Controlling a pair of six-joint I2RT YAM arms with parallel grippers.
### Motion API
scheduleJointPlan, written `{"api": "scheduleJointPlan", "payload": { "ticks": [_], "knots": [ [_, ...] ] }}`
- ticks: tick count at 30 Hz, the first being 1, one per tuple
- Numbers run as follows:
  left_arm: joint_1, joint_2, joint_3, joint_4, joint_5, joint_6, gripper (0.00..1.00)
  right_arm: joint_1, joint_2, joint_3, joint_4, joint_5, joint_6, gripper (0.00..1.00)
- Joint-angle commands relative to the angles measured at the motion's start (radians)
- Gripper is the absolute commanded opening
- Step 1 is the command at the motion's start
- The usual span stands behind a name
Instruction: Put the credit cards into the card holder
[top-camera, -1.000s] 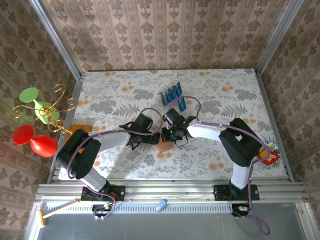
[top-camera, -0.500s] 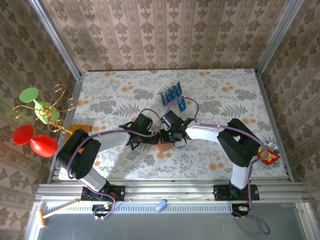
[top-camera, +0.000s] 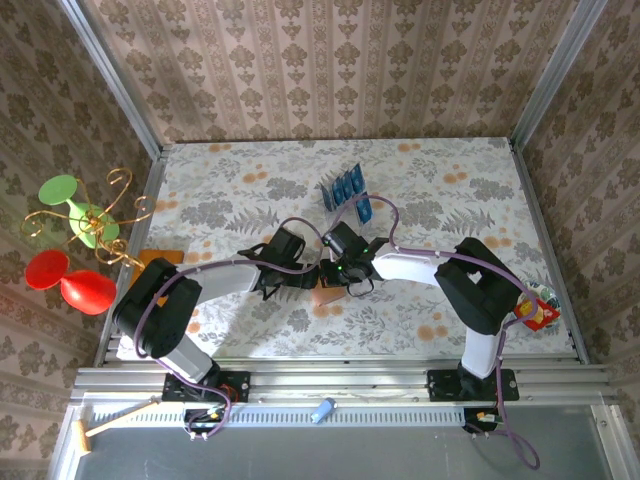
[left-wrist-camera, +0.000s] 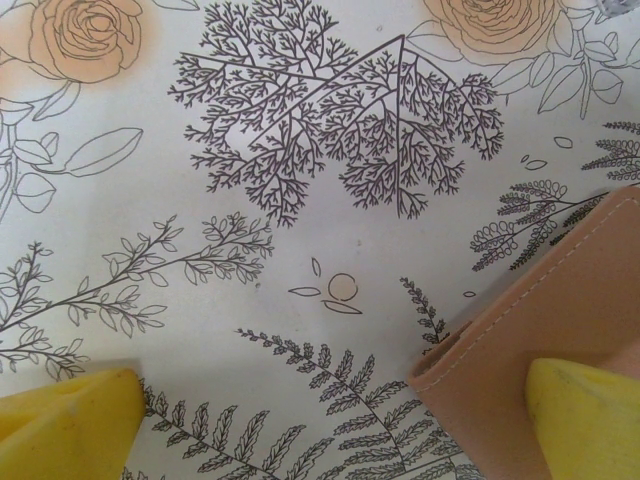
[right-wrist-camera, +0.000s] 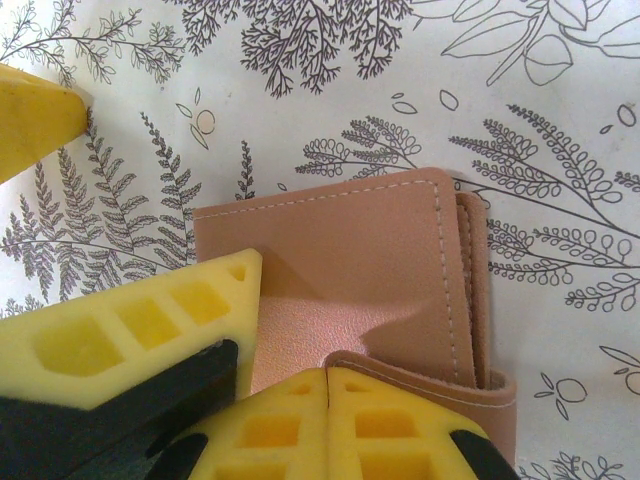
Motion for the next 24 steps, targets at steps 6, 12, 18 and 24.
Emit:
{"api": "scheduleJointPlan", "payload": {
  "ticks": [6, 12, 18, 24],
  "knots": [
    [-0.001, 0.025, -0.010, -0.075, -0.005, -0.001, 1.00, 0.010, -0.073, -0.011, -0.074, -0.037, 0.040, 0.39],
    [0.004, 0.025, 0.003, -0.078, -0.006, 0.007, 1.00, -0.006, -0.195, -0.064, -0.068, -0.017, 0.066, 0.46],
    [0.017, 0.013, 0.035, -0.093, -0.005, 0.024, 1.00, -0.035, -0.293, -0.154, -0.067, 0.009, 0.082, 0.48],
    [0.055, -0.032, 0.097, -0.131, 0.016, 0.053, 1.00, -0.077, -0.423, -0.275, -0.081, 0.044, 0.094, 0.56]
  ]
}}
